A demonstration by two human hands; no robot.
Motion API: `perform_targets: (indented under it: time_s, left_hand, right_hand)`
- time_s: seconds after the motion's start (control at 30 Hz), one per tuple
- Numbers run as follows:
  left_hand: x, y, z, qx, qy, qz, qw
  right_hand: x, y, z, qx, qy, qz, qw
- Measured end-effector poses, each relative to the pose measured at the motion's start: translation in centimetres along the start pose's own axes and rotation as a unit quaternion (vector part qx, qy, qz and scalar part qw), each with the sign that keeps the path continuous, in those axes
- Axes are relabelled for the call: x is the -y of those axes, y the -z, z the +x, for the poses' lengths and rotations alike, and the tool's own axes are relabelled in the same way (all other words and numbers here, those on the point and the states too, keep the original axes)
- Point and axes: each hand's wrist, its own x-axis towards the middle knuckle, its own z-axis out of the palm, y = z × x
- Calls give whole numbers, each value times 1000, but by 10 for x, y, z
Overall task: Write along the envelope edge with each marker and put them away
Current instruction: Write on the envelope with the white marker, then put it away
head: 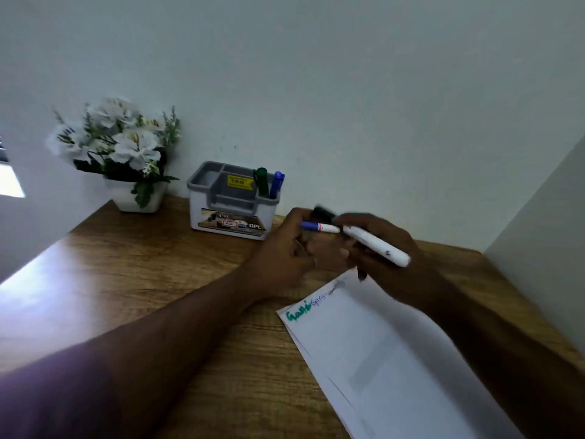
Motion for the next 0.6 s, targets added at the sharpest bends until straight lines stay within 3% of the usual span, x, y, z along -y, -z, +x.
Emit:
perform_targets:
  time_s: [0.07,0.13,0.2,0.3,0.4,0.5,0.6]
  left_hand:
    - [5,8,1,-25,10,67,997]
    - [8,20,0,-34,10,127,991]
    - [12,34,-2,-47,8,168,985]
    - [19,54,-6,-84,21,224,971]
    - [22,61,-6,-103,41,251,962]
    - [23,59,-5,-107,38,270,956]
    - [24,58,-3,-117,30,289,950]
  right_hand:
    - [13,9,20,57,49,-151,986]
    - [32,10,43,76,90,-216,969]
    - [50,1,65,37,122,-188,974]
    - [73,-24,99,-90,142,-93,981]
    - [79,-56,124,-147,176,-93,969]
    - [77,-78,139,-90,184,-122,971]
    - [66,-89,153,-47,153,-231,960]
